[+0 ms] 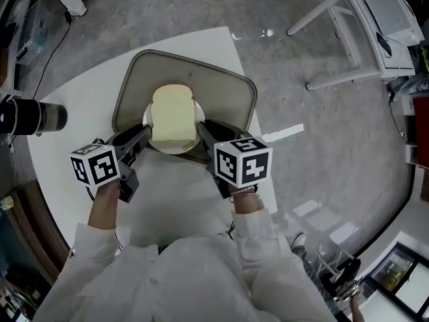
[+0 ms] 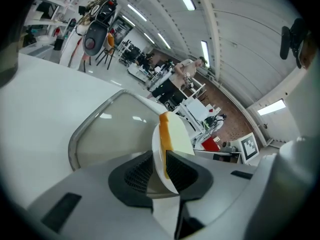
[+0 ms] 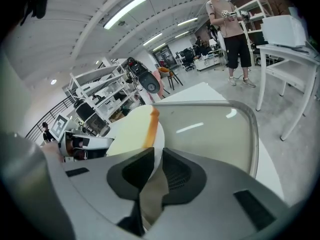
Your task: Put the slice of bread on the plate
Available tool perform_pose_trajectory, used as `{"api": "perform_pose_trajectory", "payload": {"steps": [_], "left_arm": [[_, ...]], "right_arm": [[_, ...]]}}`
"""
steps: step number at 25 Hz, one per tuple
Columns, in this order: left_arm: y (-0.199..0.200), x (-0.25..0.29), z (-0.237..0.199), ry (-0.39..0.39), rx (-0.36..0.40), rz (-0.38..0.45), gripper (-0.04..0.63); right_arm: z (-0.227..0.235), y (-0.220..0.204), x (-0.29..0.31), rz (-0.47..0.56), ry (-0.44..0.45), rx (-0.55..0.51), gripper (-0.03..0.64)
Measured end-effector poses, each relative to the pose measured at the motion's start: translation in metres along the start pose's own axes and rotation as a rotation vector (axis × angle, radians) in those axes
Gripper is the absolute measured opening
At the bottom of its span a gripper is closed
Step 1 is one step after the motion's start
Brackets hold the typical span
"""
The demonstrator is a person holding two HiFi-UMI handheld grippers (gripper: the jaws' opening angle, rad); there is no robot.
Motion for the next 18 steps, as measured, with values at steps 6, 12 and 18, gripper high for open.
{"api": "perform_pose_trajectory", "payload": {"steps": [6,12,18], "left_arm": [[0.01,0.014,-0.001,0.016,0.036,-0.017,0.087],[0.021,0.027,0.004,0.045,0.124,-0.048,0.087],[0.024,0.037,0.009,0.128,0.306,-0.121,0.087]], "right_arm": [[0.011,0.002,0.005,-0.002,-0.017,0.023,0.06],[0.018,0.003,0.008,0.011,-0.062,0.032,0.06],[0.019,0.005,0.01,-0.005,-0.089,-0.003,0.06]]}}
Point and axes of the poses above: the fingertips, and each gripper's own axes: x forward along the fingers, z to its right, y out of its top, the point moved 9 cm from there along -x, backward along the fingers, and after that the axes turned 3 degrees about y, right-handed, at the moved point
